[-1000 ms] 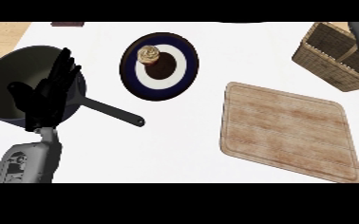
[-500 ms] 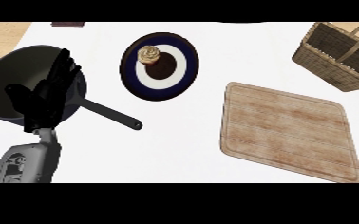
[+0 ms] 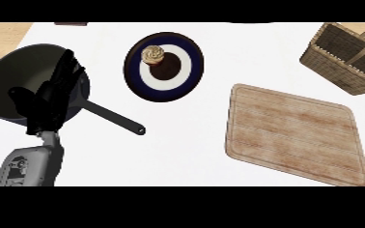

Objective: Pick the tomato from the cutting board and place it in the basket

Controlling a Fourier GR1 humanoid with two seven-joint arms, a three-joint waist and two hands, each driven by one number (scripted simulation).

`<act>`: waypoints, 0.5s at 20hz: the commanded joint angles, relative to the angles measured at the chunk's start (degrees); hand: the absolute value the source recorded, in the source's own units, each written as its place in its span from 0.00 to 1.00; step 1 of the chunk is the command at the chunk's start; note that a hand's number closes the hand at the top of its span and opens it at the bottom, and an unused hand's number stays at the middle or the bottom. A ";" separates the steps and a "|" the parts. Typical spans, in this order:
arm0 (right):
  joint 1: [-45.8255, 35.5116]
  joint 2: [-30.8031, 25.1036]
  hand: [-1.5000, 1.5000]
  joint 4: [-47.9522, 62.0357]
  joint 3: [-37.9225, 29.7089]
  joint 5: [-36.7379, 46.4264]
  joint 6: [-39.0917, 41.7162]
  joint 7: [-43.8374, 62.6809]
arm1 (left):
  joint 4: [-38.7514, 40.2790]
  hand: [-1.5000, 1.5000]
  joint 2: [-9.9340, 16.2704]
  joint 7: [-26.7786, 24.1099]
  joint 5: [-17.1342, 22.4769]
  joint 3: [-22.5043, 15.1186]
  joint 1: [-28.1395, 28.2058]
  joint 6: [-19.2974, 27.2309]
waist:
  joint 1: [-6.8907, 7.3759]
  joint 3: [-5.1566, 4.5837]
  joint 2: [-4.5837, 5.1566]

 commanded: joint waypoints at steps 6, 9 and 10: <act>-4.36 1.15 1.00 9.10 1.51 5.74 -3.61 -1.77 | 3.77 0.50 0.14 1.11 0.52 1.02 -2.47 -0.15 | 0.11 -0.16 0.24; -6.76 -1.20 1.00 13.03 0.48 5.78 0.00 -0.48 | 4.59 0.50 0.60 -0.38 0.34 0.74 -1.65 -1.21 | 0.48 -0.17 0.50; -7.17 -2.58 1.00 14.14 1.20 6.45 3.41 -0.81 | 2.46 0.50 0.20 -0.68 0.06 0.53 -0.18 -0.58 | 0.72 -0.17 0.42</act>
